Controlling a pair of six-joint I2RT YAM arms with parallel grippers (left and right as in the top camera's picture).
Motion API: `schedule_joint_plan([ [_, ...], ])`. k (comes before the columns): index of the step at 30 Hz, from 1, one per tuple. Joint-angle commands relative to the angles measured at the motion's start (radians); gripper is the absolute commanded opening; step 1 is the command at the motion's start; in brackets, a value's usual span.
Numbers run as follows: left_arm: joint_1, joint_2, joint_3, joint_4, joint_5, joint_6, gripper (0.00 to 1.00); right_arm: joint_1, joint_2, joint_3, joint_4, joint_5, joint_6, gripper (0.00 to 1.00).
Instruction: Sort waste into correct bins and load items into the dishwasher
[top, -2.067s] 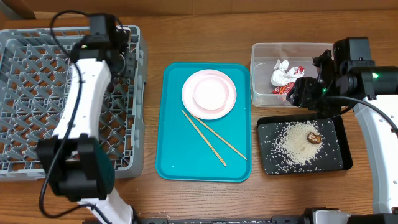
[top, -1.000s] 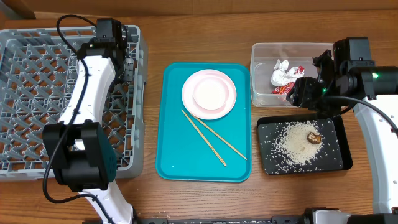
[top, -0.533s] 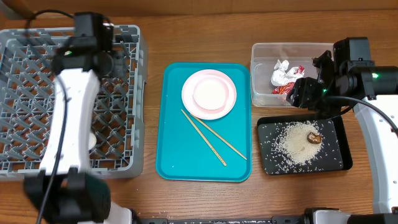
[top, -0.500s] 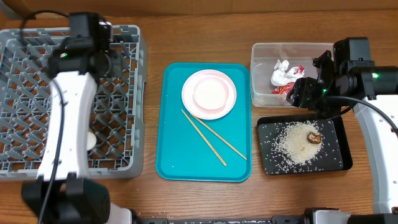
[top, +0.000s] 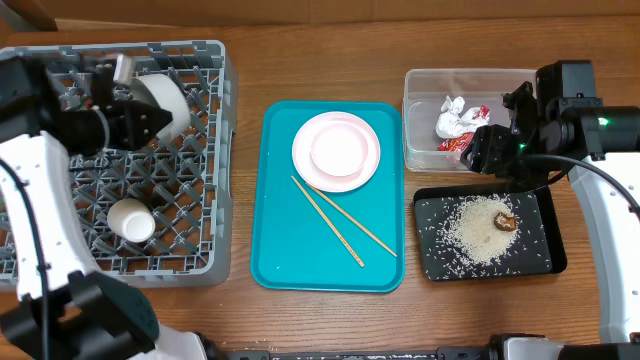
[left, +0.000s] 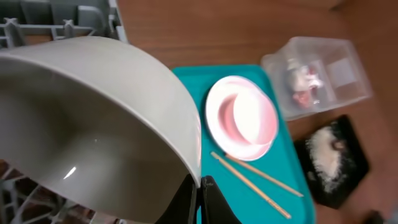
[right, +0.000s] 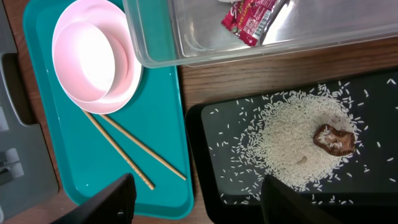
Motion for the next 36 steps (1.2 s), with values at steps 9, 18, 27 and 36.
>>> schedule_joint_plan([
  [9,0.145,0.257,0.012,-0.026,0.254,0.175,0.04,0.002,-0.006,0.009,0.001,0.012,-0.001,0.66],
  [18,0.251,0.346,0.012,-0.06,0.188,0.174,0.04,0.002,-0.006,0.009,0.001,0.012,-0.001,0.66],
  [27,0.41,0.345,0.013,-0.173,0.217,0.101,0.25,0.002,-0.006,0.009,0.005,0.019,-0.001,0.66],
  [36,0.397,0.343,0.013,-0.251,0.218,0.103,0.52,0.002,-0.006,0.009,0.001,0.019,-0.001,0.66],
])
